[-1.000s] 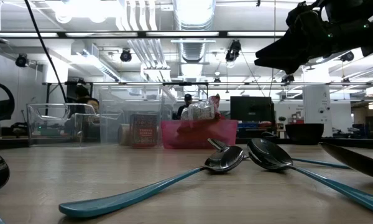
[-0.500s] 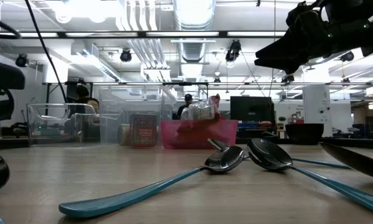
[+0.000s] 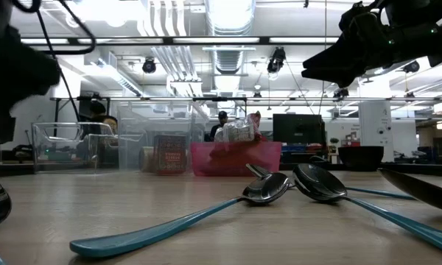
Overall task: Pick & Place Food Item
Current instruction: Put the dark brown seasoning bottle into the right transparent bin
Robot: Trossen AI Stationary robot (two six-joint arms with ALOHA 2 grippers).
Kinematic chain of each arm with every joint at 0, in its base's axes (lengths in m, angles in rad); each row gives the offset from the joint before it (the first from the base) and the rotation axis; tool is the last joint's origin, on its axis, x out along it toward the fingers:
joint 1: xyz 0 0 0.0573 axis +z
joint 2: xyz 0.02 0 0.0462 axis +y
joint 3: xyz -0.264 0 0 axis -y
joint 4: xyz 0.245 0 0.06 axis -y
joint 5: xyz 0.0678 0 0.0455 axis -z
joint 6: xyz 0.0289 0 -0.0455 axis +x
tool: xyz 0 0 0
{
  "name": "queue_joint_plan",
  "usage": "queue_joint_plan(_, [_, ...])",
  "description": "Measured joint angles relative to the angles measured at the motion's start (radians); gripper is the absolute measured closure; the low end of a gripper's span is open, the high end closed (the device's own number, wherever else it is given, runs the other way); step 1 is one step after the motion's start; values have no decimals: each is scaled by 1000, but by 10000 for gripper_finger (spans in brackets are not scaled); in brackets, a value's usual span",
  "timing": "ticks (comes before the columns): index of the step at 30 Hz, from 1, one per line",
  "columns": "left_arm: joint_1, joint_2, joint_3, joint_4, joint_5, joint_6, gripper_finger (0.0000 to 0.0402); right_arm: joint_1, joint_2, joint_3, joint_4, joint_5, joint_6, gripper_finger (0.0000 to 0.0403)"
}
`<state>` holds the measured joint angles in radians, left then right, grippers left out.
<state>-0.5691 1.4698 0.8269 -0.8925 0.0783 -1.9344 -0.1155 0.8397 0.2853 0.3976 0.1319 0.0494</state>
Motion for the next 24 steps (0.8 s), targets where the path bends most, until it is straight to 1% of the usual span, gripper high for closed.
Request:
queue_joint_plan(2, [11, -17, 19, -18, 66, 83, 34, 0, 0, 0, 0, 0, 0, 168])
queue_joint_plan(4, [11, -40, 33, -49, 100, 135, 34, 0, 0, 0, 0, 0, 0, 168])
queue_joint_plan(8, [-21, -75, 33, -64, 105, 214, 34, 0, 0, 0, 0, 0, 0, 168])
queue_joint_plan(18, [-130, -72, 7, -68, 67, 190, 34, 0, 0, 0, 0, 0, 1, 168])
queue_joint_plan(24, [-160, -72, -59, 6, 60, 183, 34, 0, 0, 0, 0, 0, 1, 168])
